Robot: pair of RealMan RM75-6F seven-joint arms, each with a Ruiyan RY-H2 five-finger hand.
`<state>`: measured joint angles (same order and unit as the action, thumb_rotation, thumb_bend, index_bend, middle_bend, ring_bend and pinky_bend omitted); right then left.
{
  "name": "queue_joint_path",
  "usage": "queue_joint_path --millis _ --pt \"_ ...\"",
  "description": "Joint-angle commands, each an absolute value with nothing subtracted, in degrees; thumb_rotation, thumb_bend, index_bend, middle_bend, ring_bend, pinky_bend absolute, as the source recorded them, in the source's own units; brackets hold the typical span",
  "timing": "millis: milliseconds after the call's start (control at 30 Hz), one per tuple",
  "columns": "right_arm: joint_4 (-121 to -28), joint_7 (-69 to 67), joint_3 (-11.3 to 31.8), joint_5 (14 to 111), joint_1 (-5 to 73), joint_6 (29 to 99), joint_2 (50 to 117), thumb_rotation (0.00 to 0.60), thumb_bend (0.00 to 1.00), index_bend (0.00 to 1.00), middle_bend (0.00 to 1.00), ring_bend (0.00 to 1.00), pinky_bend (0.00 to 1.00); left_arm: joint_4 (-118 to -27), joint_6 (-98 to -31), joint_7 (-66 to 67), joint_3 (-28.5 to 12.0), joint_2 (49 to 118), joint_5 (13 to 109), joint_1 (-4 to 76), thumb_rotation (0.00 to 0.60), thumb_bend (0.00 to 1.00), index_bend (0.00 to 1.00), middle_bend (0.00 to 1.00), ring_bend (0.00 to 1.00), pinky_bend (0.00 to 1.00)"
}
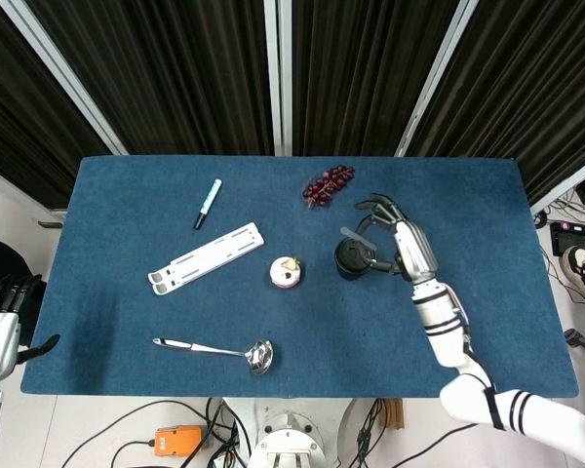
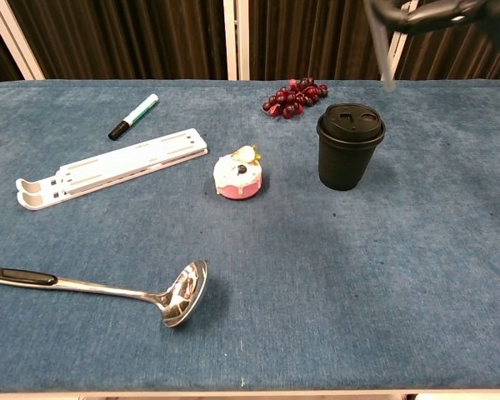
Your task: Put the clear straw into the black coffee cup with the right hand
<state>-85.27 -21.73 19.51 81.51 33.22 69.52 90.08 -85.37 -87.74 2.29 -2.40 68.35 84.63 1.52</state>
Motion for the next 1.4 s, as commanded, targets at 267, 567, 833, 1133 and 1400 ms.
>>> queue_joint_path --millis 267,567,833,1133,1400 --pt "-75.99 -30.08 18.8 81.24 36.17 69.37 96.89 0.6 0.62 0.65 0.34 0.19 0.28 -85.13 -87.65 2.12 -2.41 68.4 84.28 1.39 0.6 0.08 0.13 0.14 0.07 0.01" --pt "-74.32 -30.56 17.9 80.73 35.83 69.65 96.76 0.6 0.62 0.65 0.34 0.19 0.28 -84.73 -87.32 1.95 -2.46 68.74 84.2 1.56 0.6 0.08 0.13 0.14 0.07 0.01" --pt "-73.33 -30.6 17.54 80.21 35.82 69.61 96.9 0.6 0.62 0.65 0.34 0.19 0.28 -84.6 -87.24 1.91 -2.43 68.82 83.93 1.43 0.6 0.07 0.13 0.14 0.07 0.01" --pt "-71.9 -32.82 16.89 79.64 35.32 69.63 97.75 0.6 0.62 0.64 0.34 0.19 0.27 -84.52 -86.94 2.0 -2.4 69.02 83.96 1.6 0.6 0.08 0.13 0.14 0.07 0.01" --pt "-70.86 -38.28 16.22 78.72 34.08 68.71 97.8 0.6 0.62 0.54 0.34 0.16 0.23 -84.5 -86.77 1.95 -2.36 69.27 83.94 1.67 0.6 0.08 0.13 0.14 0.07 0.01"
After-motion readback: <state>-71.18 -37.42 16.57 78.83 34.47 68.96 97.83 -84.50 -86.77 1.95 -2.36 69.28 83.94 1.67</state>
